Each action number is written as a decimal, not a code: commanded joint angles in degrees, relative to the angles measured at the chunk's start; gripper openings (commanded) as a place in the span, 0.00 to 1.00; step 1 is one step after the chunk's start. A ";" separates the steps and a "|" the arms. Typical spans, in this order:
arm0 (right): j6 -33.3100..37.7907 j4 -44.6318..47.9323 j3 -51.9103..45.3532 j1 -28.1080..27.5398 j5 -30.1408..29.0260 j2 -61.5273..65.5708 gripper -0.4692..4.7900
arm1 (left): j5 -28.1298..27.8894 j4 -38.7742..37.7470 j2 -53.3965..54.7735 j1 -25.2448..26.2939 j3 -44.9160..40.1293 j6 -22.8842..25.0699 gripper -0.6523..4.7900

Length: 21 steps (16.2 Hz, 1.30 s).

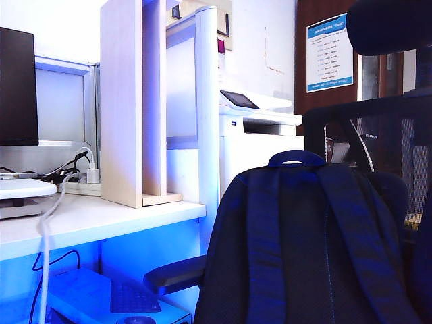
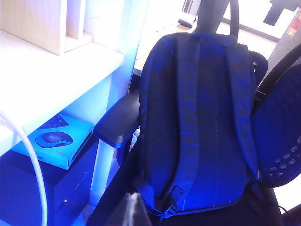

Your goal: Grab the backpack from the chair and place it on the desk.

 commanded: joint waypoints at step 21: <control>7.63 9.53 8.33 0.07 -2.69 -0.09 0.38 | 4.42 13.99 0.15 0.04 11.13 -10.05 0.59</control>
